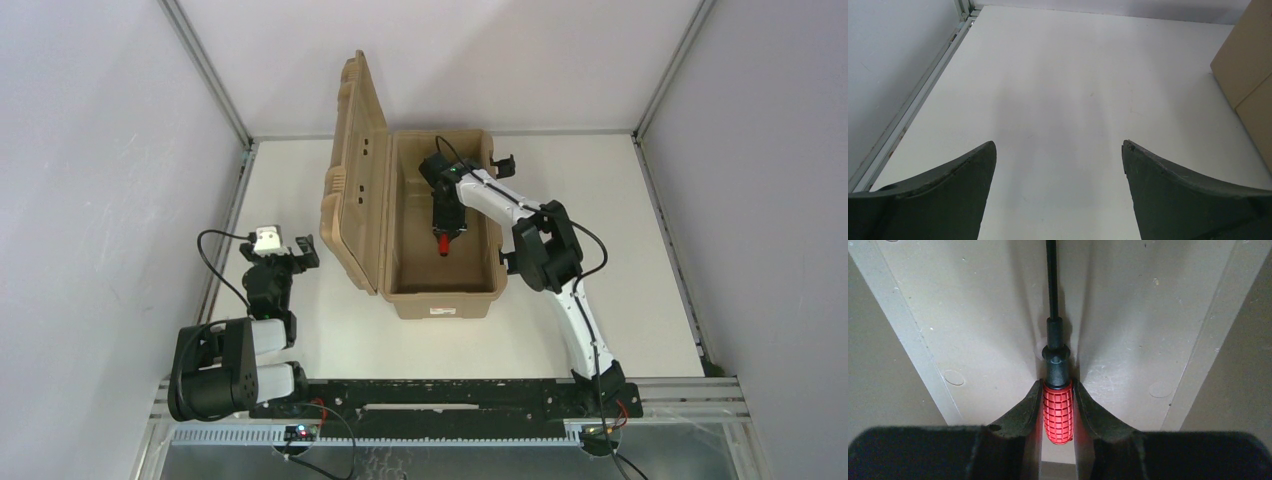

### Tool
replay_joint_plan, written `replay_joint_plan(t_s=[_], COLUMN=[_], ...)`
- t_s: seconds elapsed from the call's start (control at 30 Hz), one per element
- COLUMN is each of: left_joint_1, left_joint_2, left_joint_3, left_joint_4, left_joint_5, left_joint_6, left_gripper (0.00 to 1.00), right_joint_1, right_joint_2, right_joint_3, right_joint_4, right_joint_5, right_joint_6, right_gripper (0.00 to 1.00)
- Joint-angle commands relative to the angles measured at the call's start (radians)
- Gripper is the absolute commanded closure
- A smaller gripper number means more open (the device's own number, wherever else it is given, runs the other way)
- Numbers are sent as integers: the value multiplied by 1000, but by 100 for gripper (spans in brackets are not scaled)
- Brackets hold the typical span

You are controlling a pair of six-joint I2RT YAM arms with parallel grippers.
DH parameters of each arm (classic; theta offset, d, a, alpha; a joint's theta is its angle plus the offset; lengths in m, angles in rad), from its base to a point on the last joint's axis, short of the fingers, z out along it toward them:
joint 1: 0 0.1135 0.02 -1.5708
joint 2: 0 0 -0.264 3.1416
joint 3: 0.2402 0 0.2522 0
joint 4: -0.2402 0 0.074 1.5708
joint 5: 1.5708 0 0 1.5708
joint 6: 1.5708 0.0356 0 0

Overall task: Put the screwdriver in the bin
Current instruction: Place the screwdriver in the bin.

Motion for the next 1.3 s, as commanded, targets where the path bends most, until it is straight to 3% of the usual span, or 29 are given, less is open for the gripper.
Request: replay_joint_plan(t_s=[0.0,0.2,1.0,1.27], left_joint_1=[-5,-5,-7,-4], left_joint_2=[-11,-12,-11,-12], left_joint_3=[39,38,39,38], left_joint_4=[22,23,23,23], left_joint_5=[-7,-7,-7,-7], left_joint_6=[-1,-2,-1,-1], left_gripper=[0,0,0,0], right_joint_1=[3,2,14,15], right_joint_2=[12,-20,-254,-348], right_joint_3=[-1,-1,78,151], right_joint_4=[13,10,-67,-110], right_joint_5=[3,6,29,32], right_joint_6=[11,-5,-85,-132], right_gripper=[79,61,21,1])
